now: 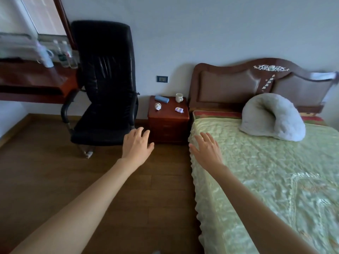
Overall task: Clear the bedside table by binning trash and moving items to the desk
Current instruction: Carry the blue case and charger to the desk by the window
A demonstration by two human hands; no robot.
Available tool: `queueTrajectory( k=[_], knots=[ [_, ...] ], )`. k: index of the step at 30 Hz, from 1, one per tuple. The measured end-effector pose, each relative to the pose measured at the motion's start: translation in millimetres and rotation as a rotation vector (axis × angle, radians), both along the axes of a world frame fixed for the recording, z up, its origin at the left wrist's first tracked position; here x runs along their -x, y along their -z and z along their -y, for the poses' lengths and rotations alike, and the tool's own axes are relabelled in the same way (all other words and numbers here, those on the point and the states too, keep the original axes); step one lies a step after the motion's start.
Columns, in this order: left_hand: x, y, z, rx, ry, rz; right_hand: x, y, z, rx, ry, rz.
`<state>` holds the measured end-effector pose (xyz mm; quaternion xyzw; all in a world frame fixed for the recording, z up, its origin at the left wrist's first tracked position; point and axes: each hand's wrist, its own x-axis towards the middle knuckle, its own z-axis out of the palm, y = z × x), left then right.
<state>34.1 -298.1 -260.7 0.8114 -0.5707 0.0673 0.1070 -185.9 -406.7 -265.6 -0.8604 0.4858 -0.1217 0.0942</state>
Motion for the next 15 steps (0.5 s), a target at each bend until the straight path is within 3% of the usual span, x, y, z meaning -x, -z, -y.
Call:
queueTrajectory(
  k=[15],
  knots=[
    [-94.2,41.4,226.2,-0.088,-0.043,-0.056,-97.9,34.6,237.6,-0.035,0.004,-0.027]
  ],
)
